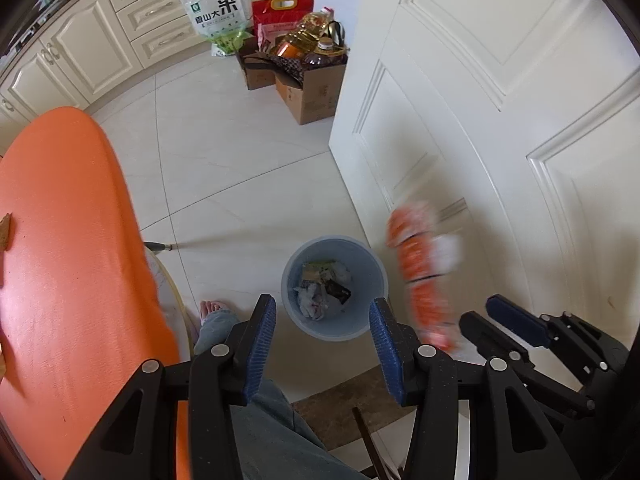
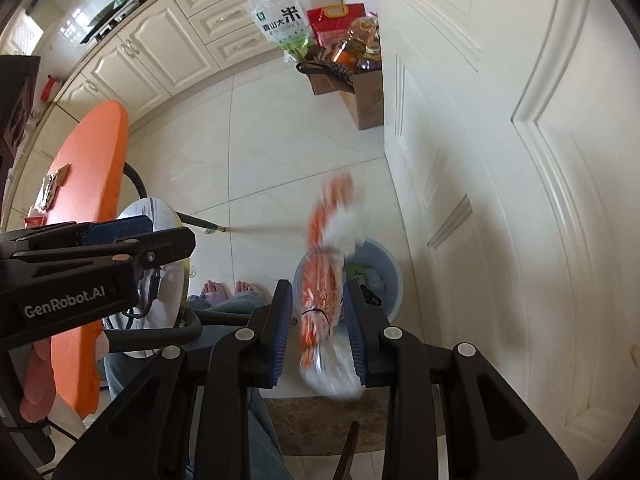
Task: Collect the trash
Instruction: 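Carry sausage bag and plastic wrap to the blue bin and release, then return both open tools over the remaining trash on the table, then grasp the gold foil packet with the right tool and lift it, then grasp the white gauze roll with the left tool while right holds gold packet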
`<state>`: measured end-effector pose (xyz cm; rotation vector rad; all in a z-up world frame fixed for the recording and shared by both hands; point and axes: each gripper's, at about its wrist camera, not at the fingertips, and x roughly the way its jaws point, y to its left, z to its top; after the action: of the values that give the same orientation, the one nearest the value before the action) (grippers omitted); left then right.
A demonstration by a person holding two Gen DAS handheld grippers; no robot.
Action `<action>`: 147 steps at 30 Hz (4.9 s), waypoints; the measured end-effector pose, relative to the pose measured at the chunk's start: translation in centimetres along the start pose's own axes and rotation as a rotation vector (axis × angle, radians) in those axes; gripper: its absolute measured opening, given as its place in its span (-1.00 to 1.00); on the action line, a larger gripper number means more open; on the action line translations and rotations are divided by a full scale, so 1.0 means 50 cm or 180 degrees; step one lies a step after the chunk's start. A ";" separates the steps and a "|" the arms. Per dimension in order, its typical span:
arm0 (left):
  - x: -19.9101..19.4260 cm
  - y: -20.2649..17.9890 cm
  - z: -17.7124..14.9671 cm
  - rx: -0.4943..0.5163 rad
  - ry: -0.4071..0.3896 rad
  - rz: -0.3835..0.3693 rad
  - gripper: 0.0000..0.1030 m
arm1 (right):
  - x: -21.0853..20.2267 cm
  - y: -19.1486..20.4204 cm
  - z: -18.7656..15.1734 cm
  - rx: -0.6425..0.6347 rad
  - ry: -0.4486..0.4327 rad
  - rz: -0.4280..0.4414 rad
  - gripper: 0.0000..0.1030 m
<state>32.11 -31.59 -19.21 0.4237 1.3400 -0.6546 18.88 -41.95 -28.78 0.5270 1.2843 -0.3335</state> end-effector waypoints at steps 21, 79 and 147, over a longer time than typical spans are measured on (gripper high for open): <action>-0.077 0.026 -0.067 -0.0096 -0.0053 -0.0036 -0.12 | -0.080 0.015 -0.008 0.0062 -0.0184 -0.0043 -0.07; -0.470 0.847 -0.705 -0.2926 -0.0800 0.0541 0.33 | 0.135 0.966 -0.011 -0.2314 0.0441 0.0627 0.85; -0.229 0.822 -0.311 -0.2057 -0.0472 0.0380 -0.16 | 0.107 0.684 0.139 -0.1604 0.0186 0.1195 -0.39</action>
<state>46.21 11.34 -14.50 -0.0688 1.2919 -0.1272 43.58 -16.86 -26.31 0.3351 1.2377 0.3165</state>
